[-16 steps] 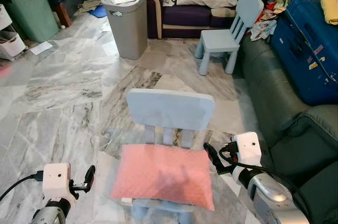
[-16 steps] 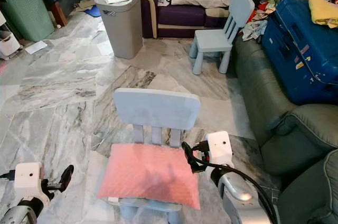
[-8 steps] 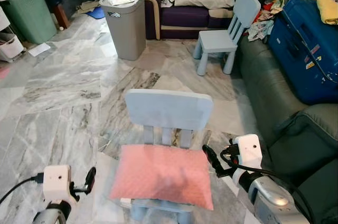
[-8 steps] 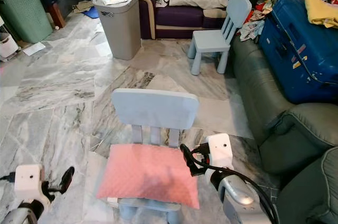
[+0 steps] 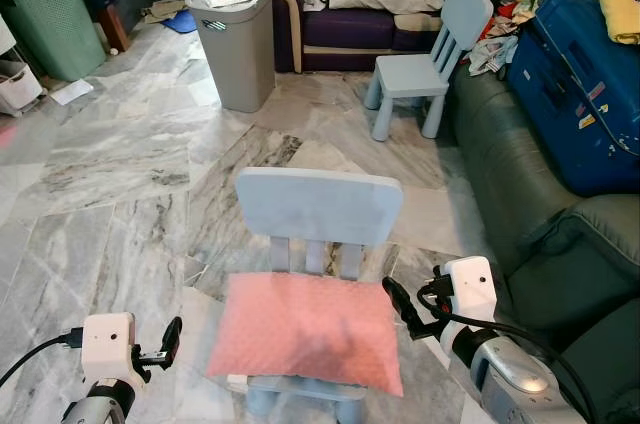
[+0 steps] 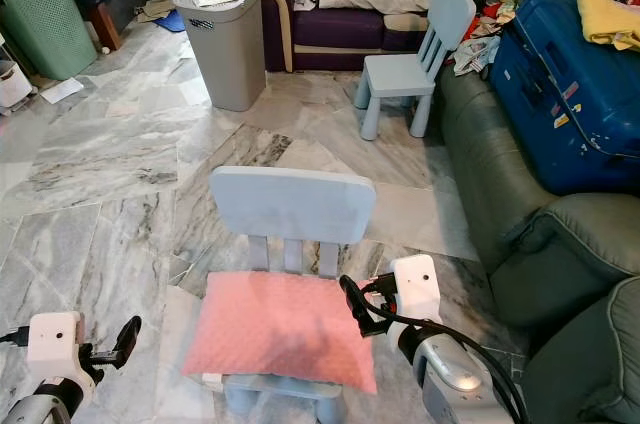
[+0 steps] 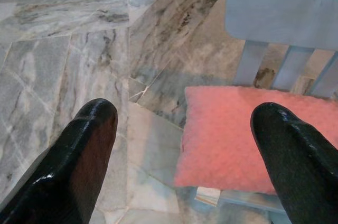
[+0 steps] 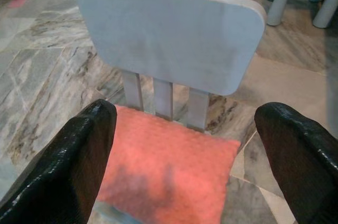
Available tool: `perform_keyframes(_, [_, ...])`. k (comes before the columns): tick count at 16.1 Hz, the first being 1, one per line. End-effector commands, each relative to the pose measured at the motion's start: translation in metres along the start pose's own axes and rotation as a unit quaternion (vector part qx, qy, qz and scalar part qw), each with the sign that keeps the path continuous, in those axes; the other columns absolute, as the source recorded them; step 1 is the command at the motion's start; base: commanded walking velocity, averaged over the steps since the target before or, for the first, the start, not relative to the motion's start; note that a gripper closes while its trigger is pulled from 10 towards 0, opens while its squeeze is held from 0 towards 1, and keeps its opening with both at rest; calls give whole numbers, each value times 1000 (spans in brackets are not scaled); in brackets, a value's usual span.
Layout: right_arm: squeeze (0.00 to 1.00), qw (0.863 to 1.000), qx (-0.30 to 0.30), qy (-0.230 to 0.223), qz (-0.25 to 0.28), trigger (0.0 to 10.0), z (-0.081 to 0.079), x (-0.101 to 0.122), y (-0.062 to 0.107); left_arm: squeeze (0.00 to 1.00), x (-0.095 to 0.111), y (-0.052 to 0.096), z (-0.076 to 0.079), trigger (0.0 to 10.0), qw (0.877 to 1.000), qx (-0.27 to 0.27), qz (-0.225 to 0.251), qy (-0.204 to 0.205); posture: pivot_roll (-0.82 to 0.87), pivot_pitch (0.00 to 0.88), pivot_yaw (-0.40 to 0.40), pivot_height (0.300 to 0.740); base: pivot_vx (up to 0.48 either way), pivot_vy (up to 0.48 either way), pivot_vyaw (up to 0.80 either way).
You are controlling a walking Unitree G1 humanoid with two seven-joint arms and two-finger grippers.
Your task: Move the pillow to the sofa
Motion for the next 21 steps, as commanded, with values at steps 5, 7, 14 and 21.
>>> perform_keyframes(5, [0, 1000, 13, 1, 2, 10000, -4, 4, 2, 0, -2, 1, 2, 10000, 1000, -7, -6, 0, 21, 114, -2, 728, 0, 0, 0])
perform_keyframes(7, [0, 1000, 14, 2, 0, 10000, -5, 3, 2, 0, -2, 2, 3, 10000, 1000, -8, -7, 0, 19, 115, -2, 715, 0, 0, 0])
perform_keyframes(14, [0, 1000, 20, 2, -3, 10000, -6, 2, 1, 0, -2, 0, 4, 10000, 1000, -11, -8, -1, 17, 110, -2, 646, 0, 0, 0])
perform_keyframes(21, [0, 1000, 24, 3, -4, 10000, -8, 2, 0, 0, -2, -1, 4, 10000, 1000, -12, -7, -3, 20, 110, -2, 575, 0, 0, 0])
Point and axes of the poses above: a point about 5 cm out from each wrist's last joint towards the gripper, its own y axis pointing back from the gripper into the wrist, its own x axis along the axis of the wrist's last joint, z = x × y, the point moved 3 cm from there along -y, pointing out of the wrist towards the gripper, and after that the axes turned 1 degree about -y, right-handed, at the moved point
